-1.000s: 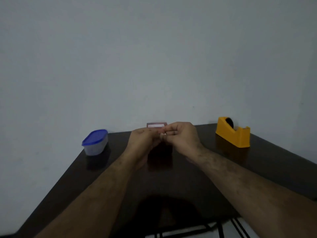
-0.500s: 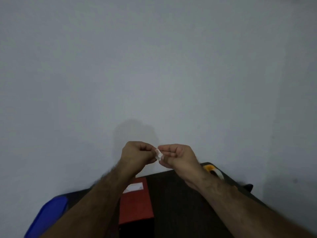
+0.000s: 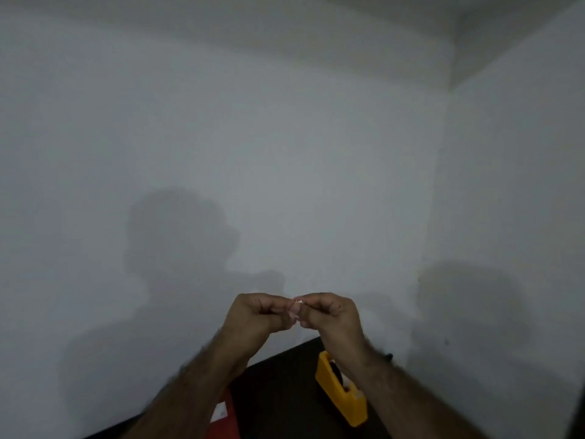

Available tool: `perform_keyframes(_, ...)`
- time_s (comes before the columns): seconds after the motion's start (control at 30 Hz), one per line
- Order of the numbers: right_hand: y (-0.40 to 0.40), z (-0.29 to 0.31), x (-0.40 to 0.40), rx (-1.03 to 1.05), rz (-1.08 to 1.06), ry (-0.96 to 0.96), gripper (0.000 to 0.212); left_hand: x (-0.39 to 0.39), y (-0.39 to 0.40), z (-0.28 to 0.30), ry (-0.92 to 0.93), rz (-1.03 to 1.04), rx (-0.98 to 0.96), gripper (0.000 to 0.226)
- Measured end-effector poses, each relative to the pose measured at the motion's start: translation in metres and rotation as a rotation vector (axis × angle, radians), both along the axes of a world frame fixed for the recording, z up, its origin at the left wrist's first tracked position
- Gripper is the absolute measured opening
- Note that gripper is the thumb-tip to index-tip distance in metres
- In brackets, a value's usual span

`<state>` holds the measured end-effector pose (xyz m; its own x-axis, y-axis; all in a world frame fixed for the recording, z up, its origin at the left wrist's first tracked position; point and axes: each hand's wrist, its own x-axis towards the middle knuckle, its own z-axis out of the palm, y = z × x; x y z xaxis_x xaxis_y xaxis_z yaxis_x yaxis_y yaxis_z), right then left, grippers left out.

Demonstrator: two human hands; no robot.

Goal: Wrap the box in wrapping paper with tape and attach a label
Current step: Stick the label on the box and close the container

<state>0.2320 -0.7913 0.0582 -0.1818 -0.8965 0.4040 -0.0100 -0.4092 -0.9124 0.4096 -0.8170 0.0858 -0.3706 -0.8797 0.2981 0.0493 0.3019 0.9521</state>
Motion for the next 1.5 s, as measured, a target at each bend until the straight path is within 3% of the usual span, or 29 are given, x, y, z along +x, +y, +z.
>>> perform_keyframes(0.2,0.021,-0.001,-0.04,0.093,-0.154,-0.268,0.013,-0.065,-0.003,0.006,-0.034,-0.04,-0.142,0.019)
perform_keyframes(0.4,0.032,-0.04,-0.126,0.195,-0.217,-0.406,0.022,-0.167,-0.016,-0.024,-0.24,-0.061,-0.274,0.023)
perform_keyframes(0.47,0.033,-0.049,-0.164,0.208,-0.208,-0.366,0.021,-0.209,-0.022,-0.034,-0.269,-0.032,-0.27,0.03)
perform_keyframes(0.57,0.026,-0.06,-0.233,0.129,-0.225,-0.099,0.024,-0.285,-0.032,-0.049,-0.247,0.014,-0.158,0.031)
perform_keyframes(0.67,0.008,-0.072,-0.32,0.046,-0.358,0.157,0.026,-0.373,-0.04,-0.059,-0.203,0.027,-0.017,0.027)
perform_keyframes(0.8,-0.013,-0.09,-0.427,-0.037,-0.527,0.35,0.022,-0.477,-0.046,-0.065,-0.119,0.066,0.177,0.018)
perform_keyframes(0.9,-0.033,-0.106,-0.495,-0.059,-0.612,0.492,0.021,-0.538,-0.059,-0.075,-0.126,0.07,0.22,0.014)
perform_keyframes(1.1,-0.076,-0.127,-0.555,0.09,-0.476,0.538,0.013,-0.577,-0.092,-0.111,-0.248,0.096,0.18,0.009)
perform_keyframes(1.23,-0.11,-0.163,-0.561,0.281,-0.379,0.421,0.004,-0.574,-0.13,-0.156,-0.456,0.109,-0.023,0.014)
perform_keyframes(1.33,-0.132,-0.195,-0.562,0.461,-0.292,0.335,0.01,-0.57,-0.151,-0.195,-0.578,0.107,-0.081,0.016)
perform_keyframes(1.5,-0.17,-0.265,-0.558,0.6,-0.176,0.427,0.018,-0.576,-0.183,-0.272,-0.685,0.201,0.067,0.019)
